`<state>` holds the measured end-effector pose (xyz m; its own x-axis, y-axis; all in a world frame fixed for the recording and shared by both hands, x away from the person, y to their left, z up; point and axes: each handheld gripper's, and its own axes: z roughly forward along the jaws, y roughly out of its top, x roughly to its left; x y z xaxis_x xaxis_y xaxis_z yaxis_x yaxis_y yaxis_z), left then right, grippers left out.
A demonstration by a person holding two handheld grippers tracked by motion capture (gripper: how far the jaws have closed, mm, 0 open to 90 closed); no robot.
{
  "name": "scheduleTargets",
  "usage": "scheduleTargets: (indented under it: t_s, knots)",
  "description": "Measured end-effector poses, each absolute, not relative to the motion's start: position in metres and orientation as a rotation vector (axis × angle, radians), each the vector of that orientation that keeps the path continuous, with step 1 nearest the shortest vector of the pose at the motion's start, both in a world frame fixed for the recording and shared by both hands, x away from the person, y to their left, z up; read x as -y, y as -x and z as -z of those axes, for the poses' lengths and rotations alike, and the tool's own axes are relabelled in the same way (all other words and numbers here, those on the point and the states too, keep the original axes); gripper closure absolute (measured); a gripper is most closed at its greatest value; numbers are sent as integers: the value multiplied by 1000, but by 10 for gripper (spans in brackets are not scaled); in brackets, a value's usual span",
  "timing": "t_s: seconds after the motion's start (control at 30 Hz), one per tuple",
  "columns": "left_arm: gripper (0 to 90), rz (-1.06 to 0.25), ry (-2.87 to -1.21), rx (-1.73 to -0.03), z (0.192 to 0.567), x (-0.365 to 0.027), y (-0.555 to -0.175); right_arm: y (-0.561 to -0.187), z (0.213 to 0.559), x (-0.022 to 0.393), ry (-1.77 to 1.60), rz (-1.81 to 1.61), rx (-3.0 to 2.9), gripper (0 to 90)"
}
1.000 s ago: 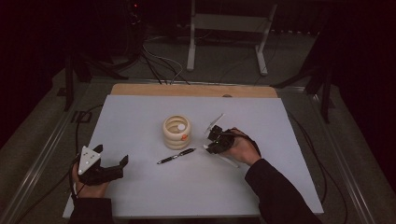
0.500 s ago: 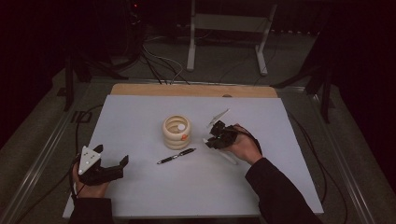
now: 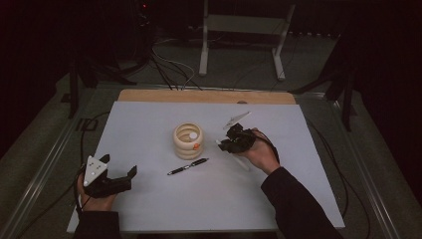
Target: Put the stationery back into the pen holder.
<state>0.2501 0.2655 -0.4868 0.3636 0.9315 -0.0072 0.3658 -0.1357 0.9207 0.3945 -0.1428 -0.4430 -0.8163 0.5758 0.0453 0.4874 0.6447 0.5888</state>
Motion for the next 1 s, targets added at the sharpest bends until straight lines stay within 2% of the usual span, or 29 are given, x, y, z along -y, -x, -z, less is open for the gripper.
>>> scheduleTargets:
  t_s: [1.0]
  knots:
    - [2,-763,-1696,-1163,487,-265,-250,-396,419,140,-899,-1077,-2569,794]
